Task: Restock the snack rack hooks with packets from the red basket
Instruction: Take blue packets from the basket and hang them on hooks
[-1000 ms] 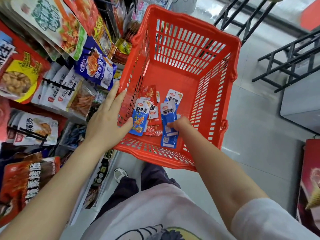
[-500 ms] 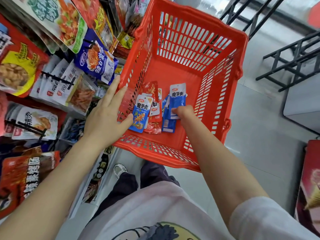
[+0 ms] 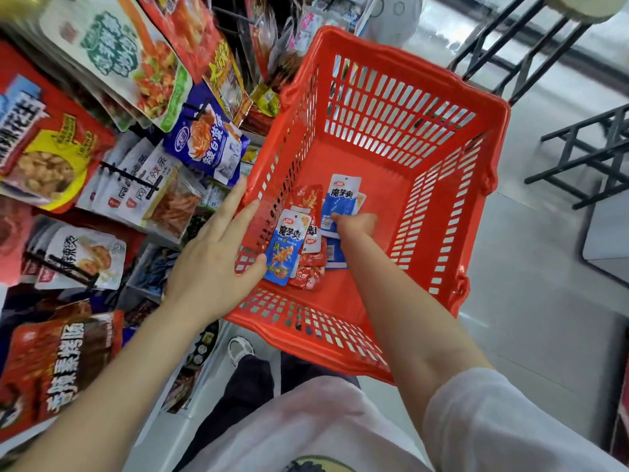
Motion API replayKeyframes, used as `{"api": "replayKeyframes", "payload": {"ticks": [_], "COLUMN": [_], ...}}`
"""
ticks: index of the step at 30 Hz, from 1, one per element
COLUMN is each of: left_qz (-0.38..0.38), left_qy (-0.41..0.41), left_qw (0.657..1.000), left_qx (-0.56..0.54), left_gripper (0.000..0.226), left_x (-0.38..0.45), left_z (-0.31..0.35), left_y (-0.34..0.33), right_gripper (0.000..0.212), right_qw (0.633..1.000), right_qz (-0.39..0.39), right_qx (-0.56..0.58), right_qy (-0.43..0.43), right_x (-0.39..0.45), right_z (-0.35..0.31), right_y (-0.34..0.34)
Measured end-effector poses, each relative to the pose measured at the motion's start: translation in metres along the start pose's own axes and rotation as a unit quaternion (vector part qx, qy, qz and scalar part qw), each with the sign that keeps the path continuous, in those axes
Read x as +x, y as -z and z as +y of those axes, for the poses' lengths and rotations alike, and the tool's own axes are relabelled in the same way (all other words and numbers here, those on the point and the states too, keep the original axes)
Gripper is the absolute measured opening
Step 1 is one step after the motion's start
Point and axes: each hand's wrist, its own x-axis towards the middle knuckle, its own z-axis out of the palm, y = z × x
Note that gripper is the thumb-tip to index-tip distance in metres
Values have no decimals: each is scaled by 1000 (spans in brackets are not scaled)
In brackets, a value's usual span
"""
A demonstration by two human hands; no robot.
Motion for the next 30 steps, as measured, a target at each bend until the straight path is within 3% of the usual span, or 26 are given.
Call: {"api": "replayKeyframes", "payload": {"ticks": [2, 4, 8, 11, 13, 15, 19, 22, 25, 30], "left_qz": [-1, -5, -10, -23, -24, -25, -22, -19, -20, -26], "left_qy": [9, 15, 8, 16, 13, 15, 14, 14, 12, 18], "left_qw": [1000, 1000, 1000, 1000, 1000, 999, 1000, 1000, 1000, 999], "left_qx": [0, 0, -10, -12, -13, -13, -14, -12, -11, -17], "left_gripper": [74, 74, 75, 75, 75, 75, 74, 74, 74, 73], "left_x": [0, 0, 0, 0, 0, 0, 0, 0, 1, 1], "left_z": [1, 2, 0, 0, 0, 0, 0, 0, 0, -1], "left_y": [1, 1, 2, 2, 2, 2, 2, 2, 2, 5], "right_gripper": [74, 50, 35, 8, 11, 19, 38, 35, 44, 45], "right_qw": [998, 998, 995, 982, 977, 977, 983, 978, 976, 962], "right_qz": [-31, -49, 14, -68, -154, -179, -108, -128, -148, -218], "right_qx": [46, 40, 85, 147, 107, 24, -58, -51, -54, 92], "right_qy": [-29, -23, 50, 96, 105, 111, 135, 154, 151, 139], "right_x": [-4, -5, -5, -22, -44, -53, -71, -78, -72, -74], "right_z": [-2, -5, -16, -15, -1, 19, 29, 29, 30, 6], "right_y": [4, 13, 36, 34, 15, -16, -53, -59, -56, -19]}}
